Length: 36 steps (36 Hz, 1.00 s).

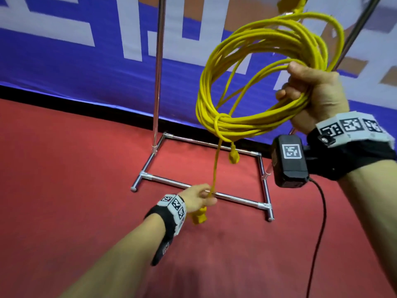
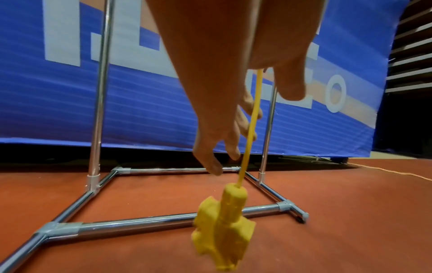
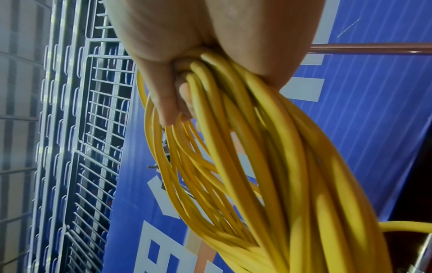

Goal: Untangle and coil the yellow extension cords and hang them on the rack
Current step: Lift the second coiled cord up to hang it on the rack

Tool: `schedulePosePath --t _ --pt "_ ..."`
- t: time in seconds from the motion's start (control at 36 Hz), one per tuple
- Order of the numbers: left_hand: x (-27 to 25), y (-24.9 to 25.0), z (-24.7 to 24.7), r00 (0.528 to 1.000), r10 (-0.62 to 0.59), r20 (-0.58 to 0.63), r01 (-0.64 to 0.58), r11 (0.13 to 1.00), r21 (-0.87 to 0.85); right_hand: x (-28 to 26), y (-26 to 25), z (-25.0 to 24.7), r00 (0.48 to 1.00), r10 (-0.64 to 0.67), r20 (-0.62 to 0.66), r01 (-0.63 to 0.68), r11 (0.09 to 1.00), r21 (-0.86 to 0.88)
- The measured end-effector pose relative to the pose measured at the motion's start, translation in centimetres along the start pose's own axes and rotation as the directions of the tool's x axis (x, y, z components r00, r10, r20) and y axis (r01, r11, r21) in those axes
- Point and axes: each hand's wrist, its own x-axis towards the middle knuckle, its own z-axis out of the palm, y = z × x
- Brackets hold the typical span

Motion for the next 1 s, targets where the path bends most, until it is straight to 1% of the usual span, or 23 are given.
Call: schedulePosePath --t 0.06,0.08,0.11,0.19,0.28,0.42,0.53,0.64,0.67,0.69,0.75,0.81,0.86,0.92,1.0 --pt "-0.3 0.2 0.8 0.998 0.047 -0.048 -0.042 0.994 0.104 -0.3 -0.5 0.2 1.0 -0.015 0.003 0.015 1.0 -0.019" --pt "-0.5 0.3 1.0 0.995 0.07 -0.07 -0.061 0.991 0.123 -0.5 -0.8 0.2 1.0 -0.026 0.002 0.026 0.999 -0.038" --pt "-0.7 0.5 1.0 0.993 0.08 -0.087 -0.072 0.992 0.101 -0.6 -1.1 0.2 0.999 -0.042 0.002 0.042 0.997 -0.062" --pt "-1.7 1.8 0.8 0.983 0.113 -0.142 -0.117 0.993 -0.023 -0.9 -1.8 0.0 0.994 -0.109 0.001 0.107 0.98 -0.166" --pt "-2.3 2.9 0.5 0.968 0.138 -0.209 -0.176 0.969 -0.174 -1.2 -1.6 -0.5 0.99 -0.137 -0.008 0.13 0.953 -0.275" --pt "-3.4 5.8 -0.2 0.933 0.171 -0.317 -0.28 0.897 -0.341 -1.7 0.1 -1.9 0.991 -0.132 -0.02 0.118 0.937 -0.33" --pt "-4.0 7.7 -0.9 0.924 0.118 -0.363 -0.285 0.846 -0.451 -2.2 1.6 -2.9 0.987 -0.156 -0.049 0.127 0.919 -0.374" --pt "-4.5 8.6 -1.6 0.912 0.099 -0.399 -0.312 0.799 -0.515 -2.6 2.5 -3.2 0.973 -0.211 -0.093 0.147 0.878 -0.456" --pt "-4.6 8.8 -1.7 0.907 0.092 -0.411 -0.324 0.776 -0.541 -2.6 2.8 -3.3 0.969 -0.224 -0.103 0.147 0.863 -0.484" --pt "-4.6 9.0 -1.7 0.904 0.079 -0.419 -0.335 0.739 -0.584 -2.7 3.0 -3.4 0.967 -0.23 -0.11 0.144 0.848 -0.51" --pt "-4.6 9.6 -1.8 0.912 0.053 -0.407 -0.344 0.639 -0.688 -2.8 3.5 -3.6 0.967 -0.23 -0.105 0.137 0.826 -0.547" --pt "-4.7 10.5 -1.7 0.936 0.053 -0.347 -0.319 0.541 -0.778 -2.9 3.9 -3.7 0.971 -0.219 -0.095 0.122 0.799 -0.588" --pt "-5.0 11.7 -1.4 0.959 0.083 -0.27 -0.278 0.453 -0.847 -3.2 4.3 -3.7 0.975 -0.199 -0.098 0.095 0.774 -0.626" --pt "-5.4 12.9 -1.1 0.97 0.121 -0.211 -0.24 0.336 -0.911 -3.6 4.8 -3.7 0.98 -0.17 -0.103 0.068 0.774 -0.63" --pt "-5.6 14.2 -0.6 0.961 0.197 -0.195 -0.225 0.149 -0.963 -4.3 5.4 -3.6 0.989 -0.108 -0.103 0.027 0.806 -0.592"
